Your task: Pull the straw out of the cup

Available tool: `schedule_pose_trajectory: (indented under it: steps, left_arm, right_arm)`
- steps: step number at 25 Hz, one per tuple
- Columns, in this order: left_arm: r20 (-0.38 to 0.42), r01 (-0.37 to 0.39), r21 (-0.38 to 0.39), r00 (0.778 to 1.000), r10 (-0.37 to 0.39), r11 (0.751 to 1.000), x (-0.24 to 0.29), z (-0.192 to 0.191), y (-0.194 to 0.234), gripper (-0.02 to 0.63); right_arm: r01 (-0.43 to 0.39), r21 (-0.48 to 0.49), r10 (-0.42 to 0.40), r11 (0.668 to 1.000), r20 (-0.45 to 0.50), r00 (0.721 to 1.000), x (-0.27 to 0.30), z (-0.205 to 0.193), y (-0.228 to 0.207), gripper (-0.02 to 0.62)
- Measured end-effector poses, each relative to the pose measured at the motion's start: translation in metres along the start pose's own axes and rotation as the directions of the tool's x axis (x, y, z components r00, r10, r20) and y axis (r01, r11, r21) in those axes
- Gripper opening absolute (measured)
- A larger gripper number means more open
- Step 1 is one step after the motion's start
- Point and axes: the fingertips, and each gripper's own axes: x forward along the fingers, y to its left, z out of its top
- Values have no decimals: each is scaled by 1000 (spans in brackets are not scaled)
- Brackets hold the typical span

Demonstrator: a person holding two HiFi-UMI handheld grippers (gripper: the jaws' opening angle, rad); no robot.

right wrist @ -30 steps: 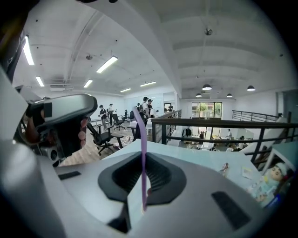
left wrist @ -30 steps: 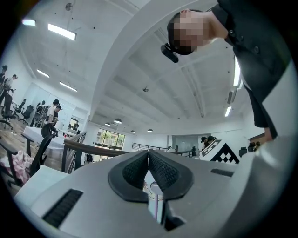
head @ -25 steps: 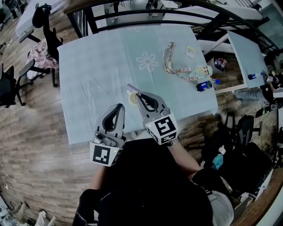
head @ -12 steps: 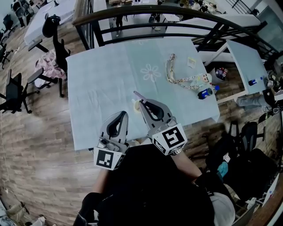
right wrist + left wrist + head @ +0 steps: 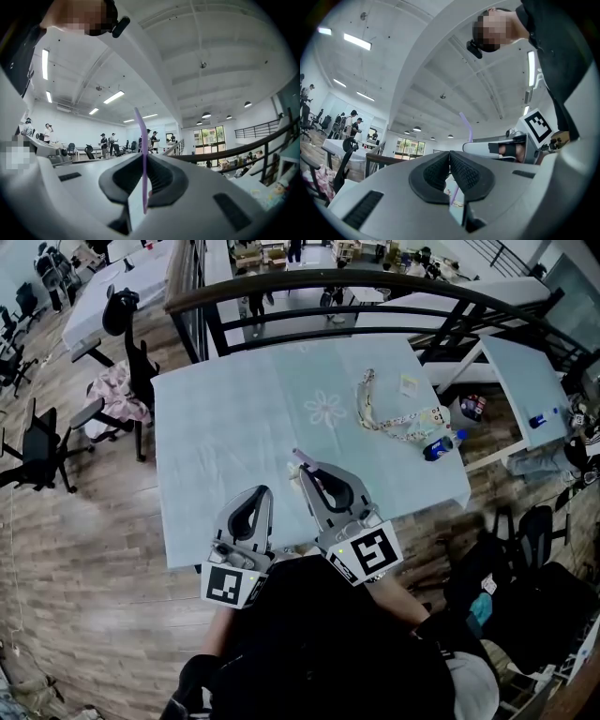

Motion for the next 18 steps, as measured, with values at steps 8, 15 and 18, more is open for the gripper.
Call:
schedule_pose_trajectory:
  steps: [8, 15, 18]
  left_arm:
    - [13, 3, 17, 1000, -3, 1000, -1, 13, 6, 14]
    - [8, 18, 26, 1000, -18, 1000, 2, 14, 2, 14]
    - [17, 20, 31, 1000, -21, 999, 5, 17, 2, 14]
  right_arm:
    - [7, 4, -7, 1000, 46, 999, 0, 13, 5, 29]
    - [10, -3, -10, 1000, 47, 999, -4, 13, 6, 29]
    - [12, -5, -11, 1000, 44, 999, -3, 13, 4, 29]
